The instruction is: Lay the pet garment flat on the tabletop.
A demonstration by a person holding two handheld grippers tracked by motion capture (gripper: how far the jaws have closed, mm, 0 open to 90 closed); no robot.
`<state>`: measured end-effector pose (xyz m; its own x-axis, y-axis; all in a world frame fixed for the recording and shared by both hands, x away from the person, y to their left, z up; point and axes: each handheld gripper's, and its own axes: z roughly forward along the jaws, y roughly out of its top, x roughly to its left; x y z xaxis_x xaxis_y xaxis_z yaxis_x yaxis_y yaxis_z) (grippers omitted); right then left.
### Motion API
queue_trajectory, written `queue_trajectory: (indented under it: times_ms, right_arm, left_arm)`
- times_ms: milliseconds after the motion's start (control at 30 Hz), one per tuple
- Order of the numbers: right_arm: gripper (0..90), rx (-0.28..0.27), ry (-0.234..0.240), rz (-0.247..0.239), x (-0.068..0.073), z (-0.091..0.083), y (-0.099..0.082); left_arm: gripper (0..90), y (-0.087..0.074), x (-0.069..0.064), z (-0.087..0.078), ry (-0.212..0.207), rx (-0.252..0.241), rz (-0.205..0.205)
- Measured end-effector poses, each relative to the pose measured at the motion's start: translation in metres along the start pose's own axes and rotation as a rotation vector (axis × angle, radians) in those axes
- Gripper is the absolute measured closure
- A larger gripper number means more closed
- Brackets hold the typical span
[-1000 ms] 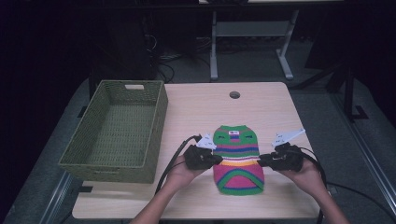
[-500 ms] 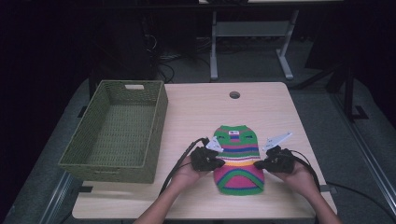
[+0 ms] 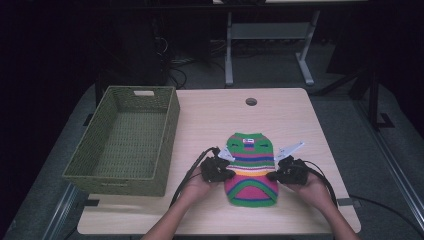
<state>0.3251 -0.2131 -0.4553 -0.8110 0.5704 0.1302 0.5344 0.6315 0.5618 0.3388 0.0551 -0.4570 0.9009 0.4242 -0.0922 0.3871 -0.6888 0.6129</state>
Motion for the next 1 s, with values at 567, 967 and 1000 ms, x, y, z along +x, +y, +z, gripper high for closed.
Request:
queue_trajectory:
  times_ms: [567, 967, 1000]
  right_arm:
    - [89.5, -0.036, 0.025, 0.028, -0.002, 0.008, 0.007]
    - [75.7, -0.097, 0.032, 0.035, -0.001, -0.005, 0.006]
    - [74.2, -0.099, 0.035, 0.044, -0.001, -0.007, 0.005]
  left_arm:
    - [90.0, -0.010, 0.006, -0.006, 0.014, -0.024, -0.042]
    - [81.6, -0.013, 0.003, -0.023, 0.011, -0.092, -0.049]
    - [80.4, -0.014, 0.004, -0.024, 0.016, -0.082, -0.037]
